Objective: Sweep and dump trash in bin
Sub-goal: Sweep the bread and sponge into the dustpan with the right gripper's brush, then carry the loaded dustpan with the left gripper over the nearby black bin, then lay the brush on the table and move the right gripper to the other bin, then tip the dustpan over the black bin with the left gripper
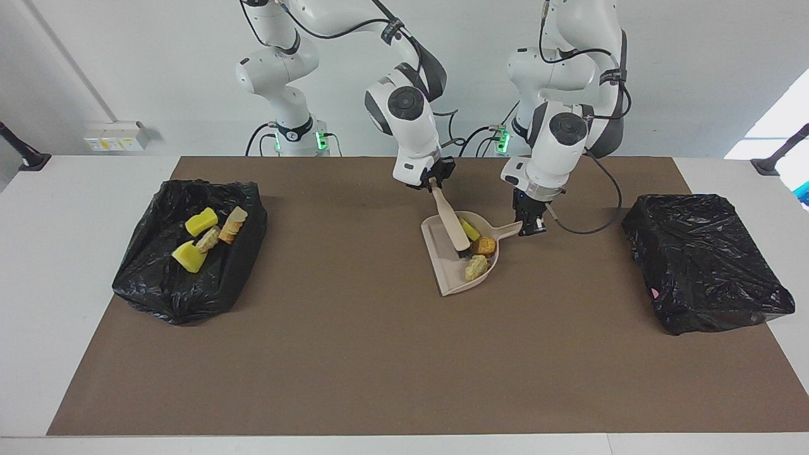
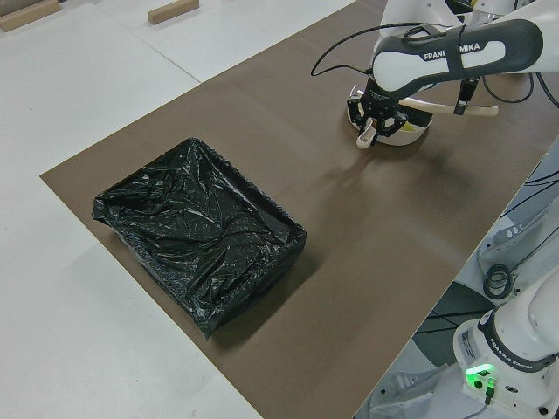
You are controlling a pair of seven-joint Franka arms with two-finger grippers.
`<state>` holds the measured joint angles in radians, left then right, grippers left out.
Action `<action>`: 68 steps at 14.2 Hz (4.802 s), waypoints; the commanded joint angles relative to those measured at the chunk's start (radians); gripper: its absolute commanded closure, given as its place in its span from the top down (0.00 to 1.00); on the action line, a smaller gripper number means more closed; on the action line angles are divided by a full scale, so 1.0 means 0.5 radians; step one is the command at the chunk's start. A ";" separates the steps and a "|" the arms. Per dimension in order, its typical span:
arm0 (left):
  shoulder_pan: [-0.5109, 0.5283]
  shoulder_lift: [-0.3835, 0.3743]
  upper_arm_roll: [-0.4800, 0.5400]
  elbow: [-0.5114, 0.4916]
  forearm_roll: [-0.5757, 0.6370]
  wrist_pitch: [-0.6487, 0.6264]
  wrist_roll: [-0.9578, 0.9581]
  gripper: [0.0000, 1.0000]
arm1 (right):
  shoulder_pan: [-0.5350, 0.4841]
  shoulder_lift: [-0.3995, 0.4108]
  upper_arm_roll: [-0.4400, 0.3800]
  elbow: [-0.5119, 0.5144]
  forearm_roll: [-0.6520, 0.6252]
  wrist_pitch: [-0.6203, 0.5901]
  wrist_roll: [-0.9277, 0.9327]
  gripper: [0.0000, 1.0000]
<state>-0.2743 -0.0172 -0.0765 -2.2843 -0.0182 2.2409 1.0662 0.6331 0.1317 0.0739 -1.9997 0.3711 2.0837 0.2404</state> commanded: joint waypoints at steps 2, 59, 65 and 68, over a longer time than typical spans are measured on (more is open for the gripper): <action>0.027 -0.058 0.012 -0.043 0.018 0.043 -0.138 0.00 | -0.152 -0.193 -0.010 -0.013 -0.097 -0.197 -0.064 0.00; 1.273 0.482 0.024 1.590 1.830 -0.987 1.022 0.00 | -1.195 -0.472 -0.184 0.573 -0.797 -1.066 -0.726 1.00; 1.165 0.531 0.027 1.620 2.141 -1.015 0.887 0.00 | -1.419 -0.460 -0.185 0.573 -0.776 -0.888 -0.699 1.00; 1.104 0.562 0.030 1.681 2.254 -1.079 0.893 0.00 | -1.404 -0.432 -0.178 0.646 -0.733 -0.915 -0.448 1.00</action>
<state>0.3128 0.2418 -0.0704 -1.4873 1.0608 1.7333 1.5195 -0.0624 -0.1056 -0.0295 -1.7173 -0.0146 1.6325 -0.0564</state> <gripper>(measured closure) 0.683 0.000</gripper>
